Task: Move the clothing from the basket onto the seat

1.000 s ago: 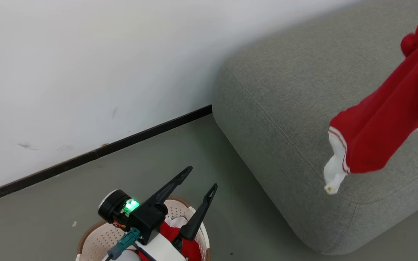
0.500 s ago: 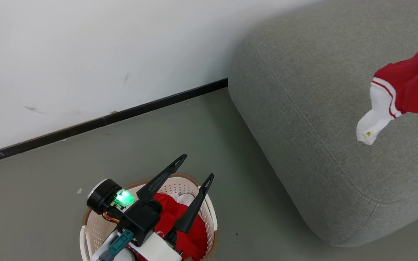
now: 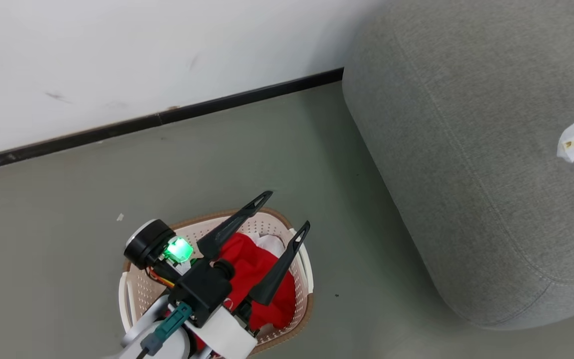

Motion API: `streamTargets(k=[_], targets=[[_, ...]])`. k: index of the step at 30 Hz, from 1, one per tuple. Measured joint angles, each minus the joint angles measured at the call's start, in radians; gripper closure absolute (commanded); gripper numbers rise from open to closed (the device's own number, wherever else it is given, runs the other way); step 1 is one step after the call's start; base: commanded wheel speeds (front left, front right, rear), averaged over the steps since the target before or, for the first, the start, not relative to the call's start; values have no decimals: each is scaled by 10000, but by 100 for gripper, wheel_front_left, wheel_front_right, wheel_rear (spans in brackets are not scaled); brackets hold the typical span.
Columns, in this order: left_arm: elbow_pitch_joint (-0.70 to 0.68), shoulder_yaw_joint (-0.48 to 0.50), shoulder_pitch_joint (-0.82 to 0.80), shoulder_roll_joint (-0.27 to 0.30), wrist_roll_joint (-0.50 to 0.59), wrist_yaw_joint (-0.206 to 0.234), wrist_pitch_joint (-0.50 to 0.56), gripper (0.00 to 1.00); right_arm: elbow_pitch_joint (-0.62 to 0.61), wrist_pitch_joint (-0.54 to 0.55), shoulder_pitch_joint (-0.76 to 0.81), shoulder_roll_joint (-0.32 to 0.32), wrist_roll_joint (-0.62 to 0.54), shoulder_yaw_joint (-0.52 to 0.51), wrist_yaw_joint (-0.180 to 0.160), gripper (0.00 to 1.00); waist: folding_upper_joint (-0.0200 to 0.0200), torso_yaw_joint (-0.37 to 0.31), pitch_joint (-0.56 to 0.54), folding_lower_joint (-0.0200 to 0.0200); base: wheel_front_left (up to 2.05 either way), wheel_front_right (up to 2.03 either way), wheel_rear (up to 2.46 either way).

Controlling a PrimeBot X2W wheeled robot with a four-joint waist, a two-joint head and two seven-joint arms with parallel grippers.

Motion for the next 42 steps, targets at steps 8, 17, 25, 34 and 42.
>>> streamTargets(k=[8, 17, 25, 34, 42], targets=[[-265, -226, -423, 84, 245, -263, 353, 0, 602, -439, -150, -102, -299, -194, 2, 100, 0, 262, 556, 0, 0, 0, 0], [-328, -387, -761, 146, 253, -437, 612, 0, 1304, -928, 265, 669, -616, -17, 4, 100, 0, 414, 1060, 0, 0, 0, 0], [-349, -485, -911, 163, 305, -527, 773, 0, 2242, -1197, 1400, 1275, -598, 79, 2, 100, 0, 433, 1424, 0, 0, 0, 0], [-347, -451, -1038, 213, 339, -529, 775, 0, 2855, -1344, 1974, 1908, -798, 136, 4, 100, 0, 318, 1639, 0, 0, 0, 0], [-322, -380, -1171, 278, 341, -529, 775, 0, 3258, -1438, 2173, 2232, -894, 96, 4, 100, 0, 248, 1735, -1, 0, 0, 0]])
